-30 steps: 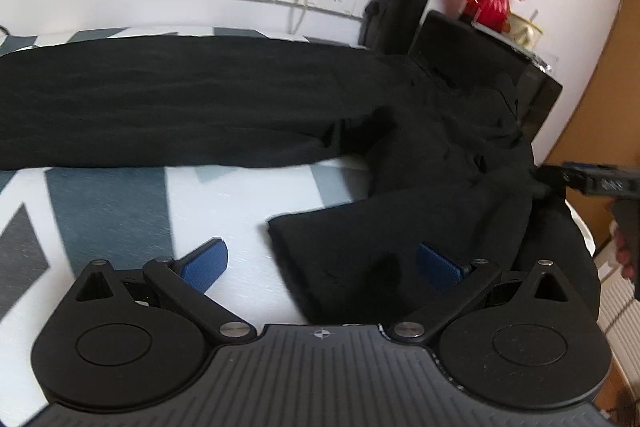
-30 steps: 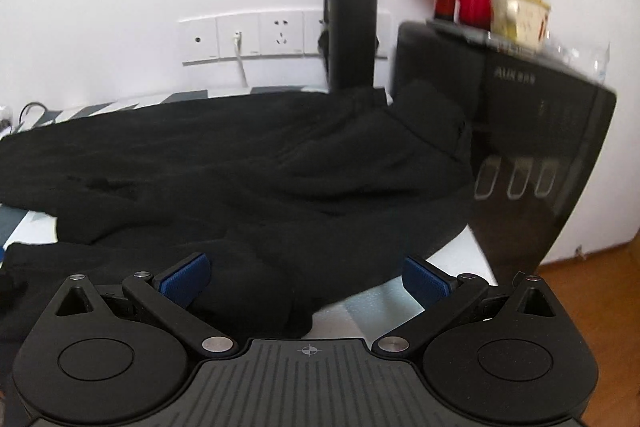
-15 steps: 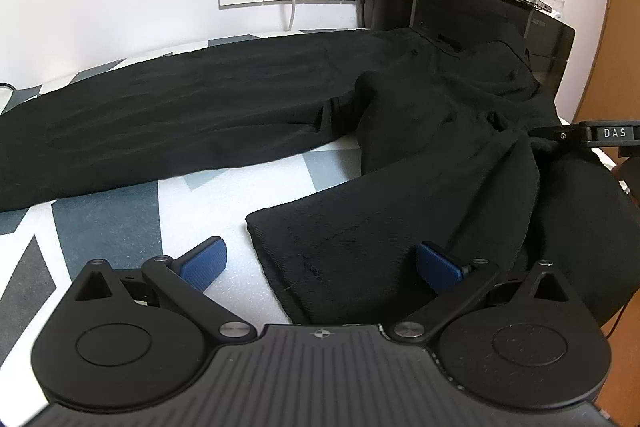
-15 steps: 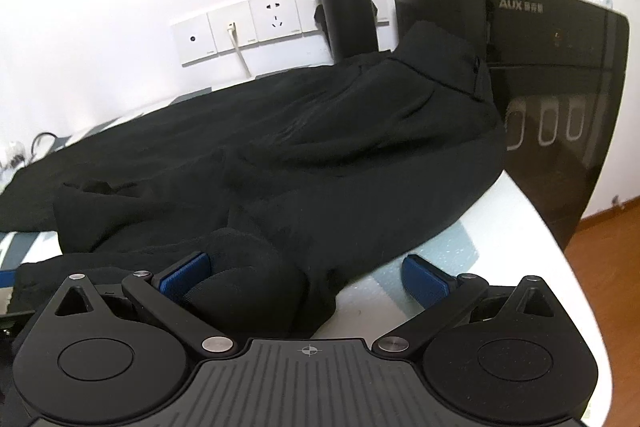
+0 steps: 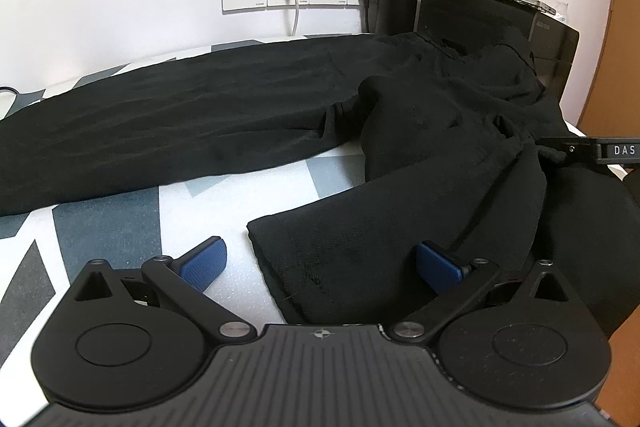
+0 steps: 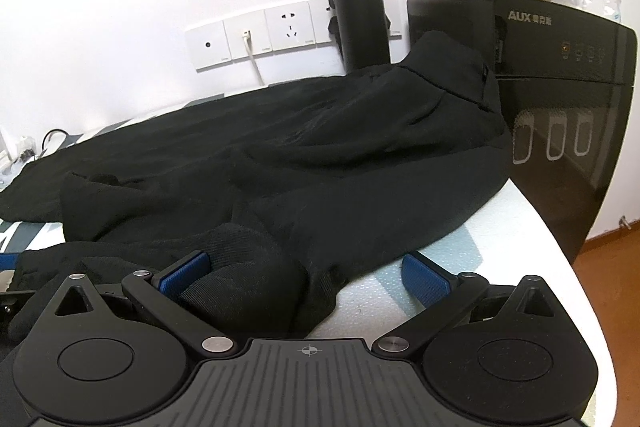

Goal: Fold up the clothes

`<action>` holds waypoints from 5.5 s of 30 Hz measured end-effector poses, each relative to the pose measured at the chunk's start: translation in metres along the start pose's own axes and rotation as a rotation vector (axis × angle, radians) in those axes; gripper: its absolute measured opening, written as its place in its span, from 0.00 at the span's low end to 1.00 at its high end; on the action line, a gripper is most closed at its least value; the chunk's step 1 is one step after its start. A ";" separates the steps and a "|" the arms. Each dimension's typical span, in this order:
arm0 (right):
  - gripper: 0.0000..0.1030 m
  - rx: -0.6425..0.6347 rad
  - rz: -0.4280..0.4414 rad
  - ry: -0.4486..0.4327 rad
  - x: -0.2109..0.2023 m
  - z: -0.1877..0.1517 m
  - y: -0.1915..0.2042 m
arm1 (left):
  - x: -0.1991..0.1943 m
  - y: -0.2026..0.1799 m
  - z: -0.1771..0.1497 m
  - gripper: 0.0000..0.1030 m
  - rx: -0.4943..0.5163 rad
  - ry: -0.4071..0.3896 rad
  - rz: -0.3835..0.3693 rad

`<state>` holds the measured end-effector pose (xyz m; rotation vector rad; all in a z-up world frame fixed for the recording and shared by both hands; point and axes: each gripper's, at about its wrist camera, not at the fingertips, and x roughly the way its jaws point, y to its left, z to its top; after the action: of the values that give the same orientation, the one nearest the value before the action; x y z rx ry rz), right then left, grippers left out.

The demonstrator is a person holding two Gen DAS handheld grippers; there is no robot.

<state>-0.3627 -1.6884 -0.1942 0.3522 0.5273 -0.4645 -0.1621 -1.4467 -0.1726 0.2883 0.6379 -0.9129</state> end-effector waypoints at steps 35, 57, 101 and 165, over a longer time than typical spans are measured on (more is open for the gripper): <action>0.99 0.288 -0.002 -0.097 -0.042 0.059 0.012 | -0.214 0.197 0.032 0.14 -0.311 -0.620 0.273; 0.99 0.189 -0.162 0.018 0.012 0.029 0.078 | -0.164 0.349 -0.039 0.14 -0.507 -0.390 0.519; 0.99 0.065 -0.146 -0.011 0.016 0.014 0.079 | -0.217 0.307 -0.135 0.07 -0.324 -0.243 0.391; 0.23 0.532 0.066 -0.246 -0.071 -0.016 -0.046 | -0.251 0.335 -0.143 0.06 -0.606 -0.578 0.440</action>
<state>-0.4470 -1.6967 -0.1775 0.8076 0.1438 -0.5733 -0.0585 -1.0180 -0.1382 -0.3637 0.2672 -0.3168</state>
